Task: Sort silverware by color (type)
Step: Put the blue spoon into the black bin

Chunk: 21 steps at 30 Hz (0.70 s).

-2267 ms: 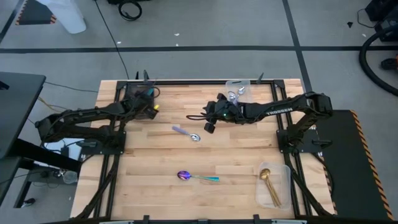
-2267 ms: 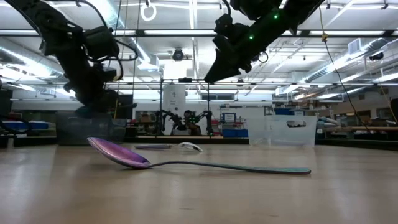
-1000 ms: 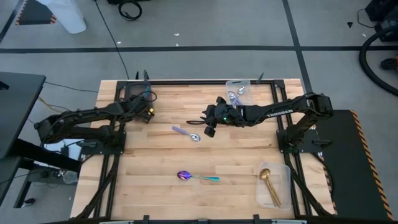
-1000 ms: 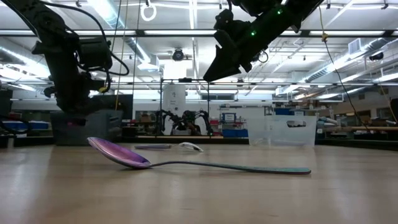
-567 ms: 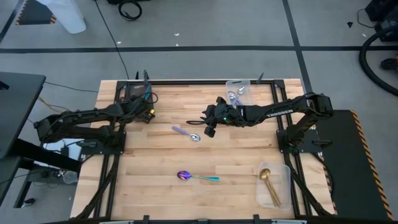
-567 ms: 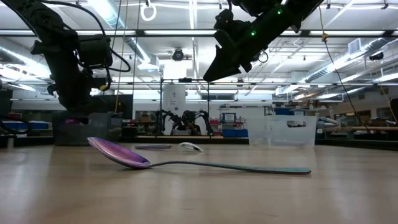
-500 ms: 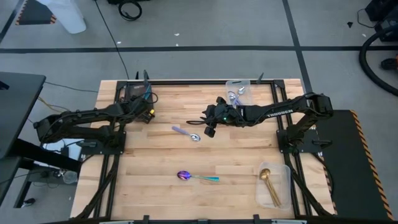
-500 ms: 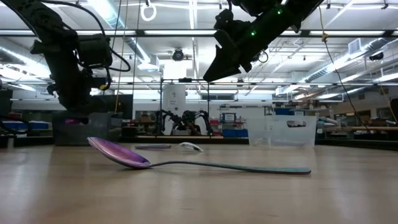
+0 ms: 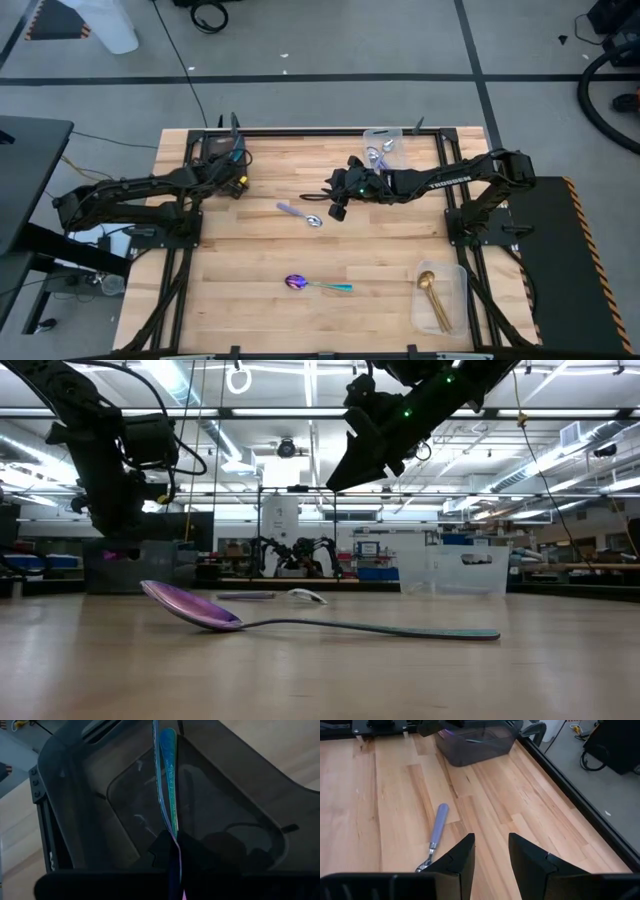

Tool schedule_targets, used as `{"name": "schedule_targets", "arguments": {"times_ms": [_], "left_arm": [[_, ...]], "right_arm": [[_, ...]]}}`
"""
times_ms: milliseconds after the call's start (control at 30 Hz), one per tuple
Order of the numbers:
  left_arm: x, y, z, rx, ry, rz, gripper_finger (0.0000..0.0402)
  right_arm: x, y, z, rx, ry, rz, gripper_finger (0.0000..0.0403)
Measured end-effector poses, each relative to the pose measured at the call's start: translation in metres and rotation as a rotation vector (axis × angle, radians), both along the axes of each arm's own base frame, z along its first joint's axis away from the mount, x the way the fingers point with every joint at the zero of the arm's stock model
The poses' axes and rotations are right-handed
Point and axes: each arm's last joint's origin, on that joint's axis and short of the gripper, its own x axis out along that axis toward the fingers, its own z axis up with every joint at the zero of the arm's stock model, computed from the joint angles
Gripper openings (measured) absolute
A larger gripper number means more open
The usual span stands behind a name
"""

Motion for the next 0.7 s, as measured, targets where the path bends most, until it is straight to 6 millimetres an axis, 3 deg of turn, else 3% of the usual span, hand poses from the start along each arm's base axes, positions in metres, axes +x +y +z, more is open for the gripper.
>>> {"name": "schedule_targets", "arguments": {"times_ms": [700], "left_arm": [[-0.0008, -0.001, -0.0006, -0.023, 0.007, -0.01, 0.0032]], "right_arm": [[0.0004, 0.0054, 0.0, 0.028, -0.013, -0.002, 0.0128]]}}
